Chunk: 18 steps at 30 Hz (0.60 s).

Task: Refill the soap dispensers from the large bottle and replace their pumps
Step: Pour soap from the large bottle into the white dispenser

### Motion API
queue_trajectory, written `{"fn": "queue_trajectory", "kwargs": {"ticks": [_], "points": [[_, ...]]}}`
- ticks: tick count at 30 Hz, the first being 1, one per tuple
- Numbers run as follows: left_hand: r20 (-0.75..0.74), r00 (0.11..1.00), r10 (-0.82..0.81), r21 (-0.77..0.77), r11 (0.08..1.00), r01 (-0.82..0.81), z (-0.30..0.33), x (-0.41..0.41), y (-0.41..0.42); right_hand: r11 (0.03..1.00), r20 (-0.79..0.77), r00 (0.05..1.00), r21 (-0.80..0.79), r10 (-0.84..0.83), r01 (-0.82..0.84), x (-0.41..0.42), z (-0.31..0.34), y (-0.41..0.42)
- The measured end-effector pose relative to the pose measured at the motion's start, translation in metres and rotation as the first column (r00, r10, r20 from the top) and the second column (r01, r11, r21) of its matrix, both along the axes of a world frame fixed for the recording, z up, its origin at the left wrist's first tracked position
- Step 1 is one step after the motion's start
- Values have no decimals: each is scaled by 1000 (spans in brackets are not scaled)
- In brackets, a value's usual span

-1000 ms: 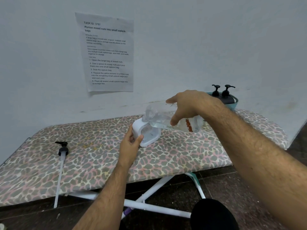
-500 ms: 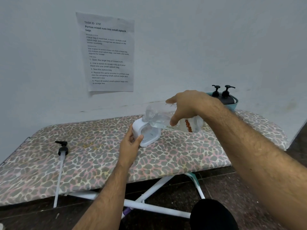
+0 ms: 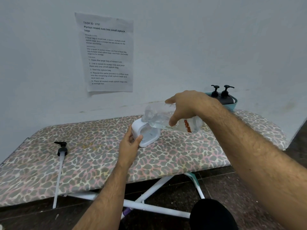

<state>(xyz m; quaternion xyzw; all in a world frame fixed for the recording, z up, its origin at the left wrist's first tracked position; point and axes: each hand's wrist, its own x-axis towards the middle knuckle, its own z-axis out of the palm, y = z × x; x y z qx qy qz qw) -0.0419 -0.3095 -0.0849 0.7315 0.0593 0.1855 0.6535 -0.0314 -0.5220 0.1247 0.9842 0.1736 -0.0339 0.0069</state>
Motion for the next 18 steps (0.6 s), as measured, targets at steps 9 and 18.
{"fn": "queue_trajectory", "kwargs": {"ticks": [9,18], "points": [[-8,1000,4,7,1000,-4,-3,3,2,1000,8,1000,3,5,-5,1,-1,0],[-11,1000,6,17,1000,-6,-4,3,3,1000,20,1000,-3,16,-16,0,-1,0]]}}
